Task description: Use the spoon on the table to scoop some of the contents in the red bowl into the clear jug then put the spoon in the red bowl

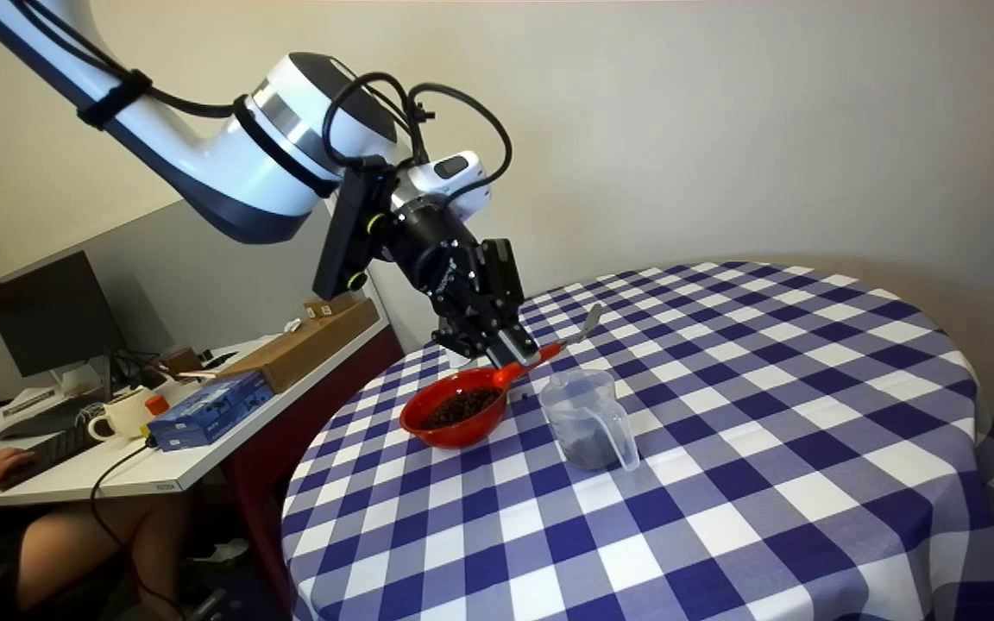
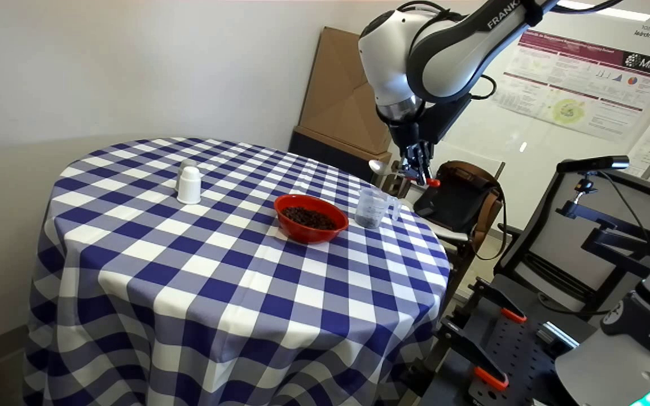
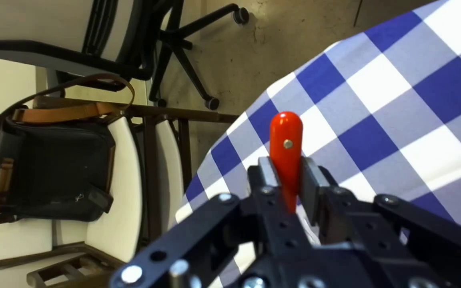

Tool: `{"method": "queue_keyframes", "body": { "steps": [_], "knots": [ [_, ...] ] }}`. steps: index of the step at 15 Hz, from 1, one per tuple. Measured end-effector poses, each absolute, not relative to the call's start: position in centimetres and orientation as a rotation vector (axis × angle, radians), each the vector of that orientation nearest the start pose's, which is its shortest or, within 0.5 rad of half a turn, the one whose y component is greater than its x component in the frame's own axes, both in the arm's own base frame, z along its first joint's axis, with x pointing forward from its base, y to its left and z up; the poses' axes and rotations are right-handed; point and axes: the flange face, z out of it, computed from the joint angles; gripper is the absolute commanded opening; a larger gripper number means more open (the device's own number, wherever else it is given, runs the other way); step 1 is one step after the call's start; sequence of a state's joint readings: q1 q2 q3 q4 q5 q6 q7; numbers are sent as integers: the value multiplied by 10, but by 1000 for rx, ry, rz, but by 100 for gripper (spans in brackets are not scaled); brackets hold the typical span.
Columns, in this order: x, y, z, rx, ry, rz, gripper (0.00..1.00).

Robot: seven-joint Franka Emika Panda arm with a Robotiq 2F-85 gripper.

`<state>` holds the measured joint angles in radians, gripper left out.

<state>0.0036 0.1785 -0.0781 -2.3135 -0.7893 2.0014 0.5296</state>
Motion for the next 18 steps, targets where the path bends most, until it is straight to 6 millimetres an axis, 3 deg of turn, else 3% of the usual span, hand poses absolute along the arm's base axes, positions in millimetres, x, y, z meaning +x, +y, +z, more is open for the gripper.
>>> {"method": "queue_keyframes", "body": {
  "steps": [6, 11, 18],
  "knots": [
    [491, -17, 265, 2613, -22, -222, 10],
    [490, 36, 260, 2770, 170, -251, 10],
    [483, 46, 233, 2892, 280, -411, 10]
  ]
}}
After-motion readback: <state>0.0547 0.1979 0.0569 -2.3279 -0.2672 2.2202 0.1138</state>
